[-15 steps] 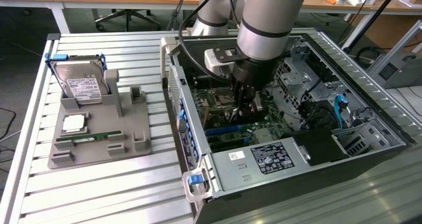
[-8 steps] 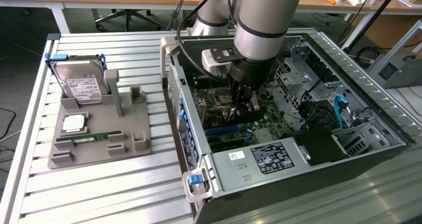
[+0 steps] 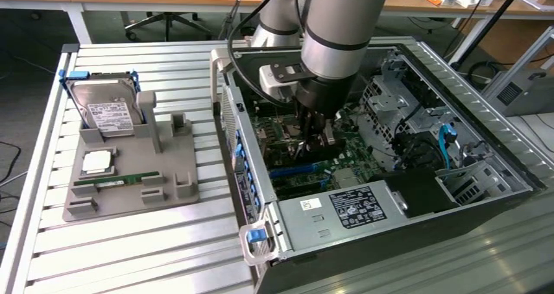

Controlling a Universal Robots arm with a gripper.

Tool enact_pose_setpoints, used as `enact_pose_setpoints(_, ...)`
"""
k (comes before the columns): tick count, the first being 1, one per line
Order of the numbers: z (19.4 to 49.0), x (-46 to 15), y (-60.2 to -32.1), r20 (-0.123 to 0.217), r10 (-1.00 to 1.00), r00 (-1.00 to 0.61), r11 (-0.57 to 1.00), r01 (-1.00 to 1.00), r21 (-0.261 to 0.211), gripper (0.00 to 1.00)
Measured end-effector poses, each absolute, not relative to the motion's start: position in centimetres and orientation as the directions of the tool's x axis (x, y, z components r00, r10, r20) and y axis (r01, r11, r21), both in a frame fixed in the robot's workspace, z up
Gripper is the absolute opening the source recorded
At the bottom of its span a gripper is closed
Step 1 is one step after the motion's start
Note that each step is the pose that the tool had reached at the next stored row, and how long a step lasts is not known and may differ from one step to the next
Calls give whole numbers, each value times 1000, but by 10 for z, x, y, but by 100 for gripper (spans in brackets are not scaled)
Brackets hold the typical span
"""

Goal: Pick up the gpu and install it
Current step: 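Insert the gpu into the slot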

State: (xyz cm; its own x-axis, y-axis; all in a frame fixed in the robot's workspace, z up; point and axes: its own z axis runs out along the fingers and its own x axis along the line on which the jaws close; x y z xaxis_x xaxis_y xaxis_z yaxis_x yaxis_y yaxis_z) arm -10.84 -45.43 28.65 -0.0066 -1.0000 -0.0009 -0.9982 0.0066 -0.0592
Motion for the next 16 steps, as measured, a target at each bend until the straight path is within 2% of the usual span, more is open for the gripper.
enact_pose_setpoints(16,274,-117,-452,0,-1000,-7,7,-998,-59,27)
